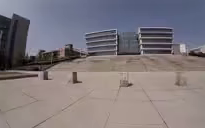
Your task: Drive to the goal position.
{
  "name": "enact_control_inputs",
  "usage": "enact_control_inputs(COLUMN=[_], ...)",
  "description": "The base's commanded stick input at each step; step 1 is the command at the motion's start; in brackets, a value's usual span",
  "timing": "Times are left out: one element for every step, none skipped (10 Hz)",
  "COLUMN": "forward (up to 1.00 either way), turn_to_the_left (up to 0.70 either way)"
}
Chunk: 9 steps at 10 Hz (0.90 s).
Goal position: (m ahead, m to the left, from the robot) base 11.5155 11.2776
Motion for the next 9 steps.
enact_control_inputs(forward=[0.7,0.7,0.7,0.7,0.7,0.7,0.7,0.7,0.7], turn_to_the_left=[0.0,0.0,0.0,0.0,0.0,0.0,0.0,0.0,0.0])
